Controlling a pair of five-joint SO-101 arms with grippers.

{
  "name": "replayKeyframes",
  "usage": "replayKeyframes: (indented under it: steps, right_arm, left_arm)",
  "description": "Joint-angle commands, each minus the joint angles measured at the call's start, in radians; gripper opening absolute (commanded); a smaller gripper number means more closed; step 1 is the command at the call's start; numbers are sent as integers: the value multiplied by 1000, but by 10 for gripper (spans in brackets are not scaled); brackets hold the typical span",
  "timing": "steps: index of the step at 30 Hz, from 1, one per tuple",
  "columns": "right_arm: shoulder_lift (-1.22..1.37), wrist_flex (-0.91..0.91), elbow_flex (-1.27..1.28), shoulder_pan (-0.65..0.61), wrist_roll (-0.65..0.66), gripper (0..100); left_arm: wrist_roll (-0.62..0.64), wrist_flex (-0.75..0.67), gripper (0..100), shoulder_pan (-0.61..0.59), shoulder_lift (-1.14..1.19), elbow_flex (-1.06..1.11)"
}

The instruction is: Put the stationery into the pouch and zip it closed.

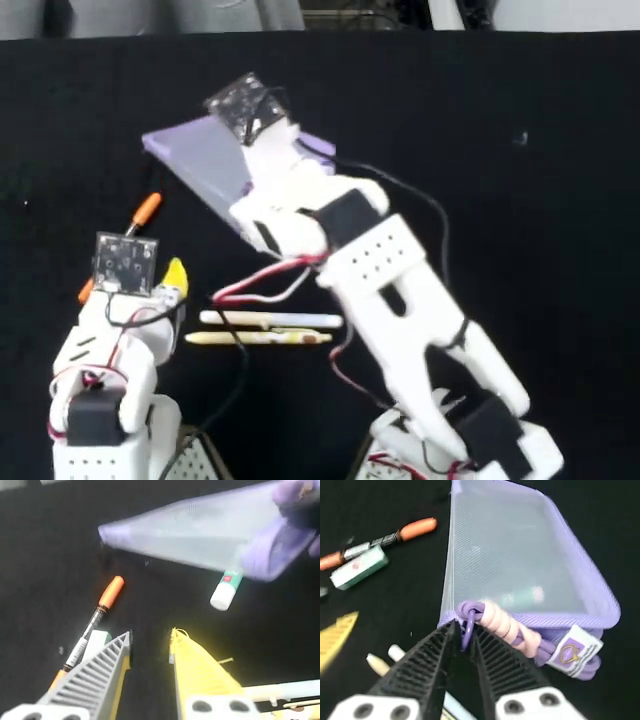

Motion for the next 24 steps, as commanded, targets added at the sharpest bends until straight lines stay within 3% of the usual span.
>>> replayKeyframes:
  steps: [1,6,11,20,24]
  right_arm:
    - [79,-133,13,26,-18,11]
    - [159,-175,-1,11,-18,11]
    - [151,-170,-1,9,-18,11]
    - [-50,-176,113,-41,-18,11]
    - [-96,-173,133,-44,-18,11]
  left_arm:
    - [12,-100,141,-10,5,67]
    - [12,-157,141,2,5,114]
    - [11,-169,142,151,5,131]
    - [6,-618,220,186,6,354]
    - [12,-655,220,188,6,341]
